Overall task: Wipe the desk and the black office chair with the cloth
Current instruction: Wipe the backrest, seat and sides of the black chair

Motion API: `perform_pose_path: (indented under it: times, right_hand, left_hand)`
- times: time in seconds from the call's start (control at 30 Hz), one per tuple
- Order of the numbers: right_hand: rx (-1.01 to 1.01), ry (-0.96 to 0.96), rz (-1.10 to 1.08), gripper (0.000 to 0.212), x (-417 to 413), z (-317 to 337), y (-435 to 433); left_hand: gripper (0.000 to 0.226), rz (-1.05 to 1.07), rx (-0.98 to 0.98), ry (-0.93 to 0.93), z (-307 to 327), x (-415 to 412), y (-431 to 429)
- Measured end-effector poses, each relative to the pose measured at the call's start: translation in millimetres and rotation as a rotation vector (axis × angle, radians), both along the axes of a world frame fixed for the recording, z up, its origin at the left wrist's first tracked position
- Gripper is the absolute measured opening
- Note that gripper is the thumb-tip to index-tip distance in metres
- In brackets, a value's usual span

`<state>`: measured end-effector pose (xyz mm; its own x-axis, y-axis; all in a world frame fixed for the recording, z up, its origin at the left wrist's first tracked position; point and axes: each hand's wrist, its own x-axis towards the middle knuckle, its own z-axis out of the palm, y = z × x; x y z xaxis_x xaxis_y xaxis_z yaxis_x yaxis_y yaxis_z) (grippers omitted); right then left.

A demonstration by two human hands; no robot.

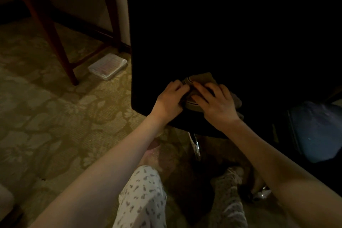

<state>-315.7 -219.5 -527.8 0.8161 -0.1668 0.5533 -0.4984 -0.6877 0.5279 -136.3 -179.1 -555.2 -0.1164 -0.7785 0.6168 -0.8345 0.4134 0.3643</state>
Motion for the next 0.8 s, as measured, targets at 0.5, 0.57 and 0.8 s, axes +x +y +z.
perform_pose_path:
  times: [0.5,0.57,0.8]
  right_hand:
    - [0.593,-0.009,-0.129,0.062,-63,-84,8]
    - [0.588,-0.082,-0.116,0.049,-75,-84,16]
    - [0.240,-0.308,-0.039,0.028,-102,-45,18]
  left_hand:
    - [0.032,-0.081,0.577,-0.305,-41,-63,0]
    - [0.032,-0.086,0.562,-0.329,-35,-71,2]
    - [0.031,-0.226,-0.011,-0.163,8,-88,0]
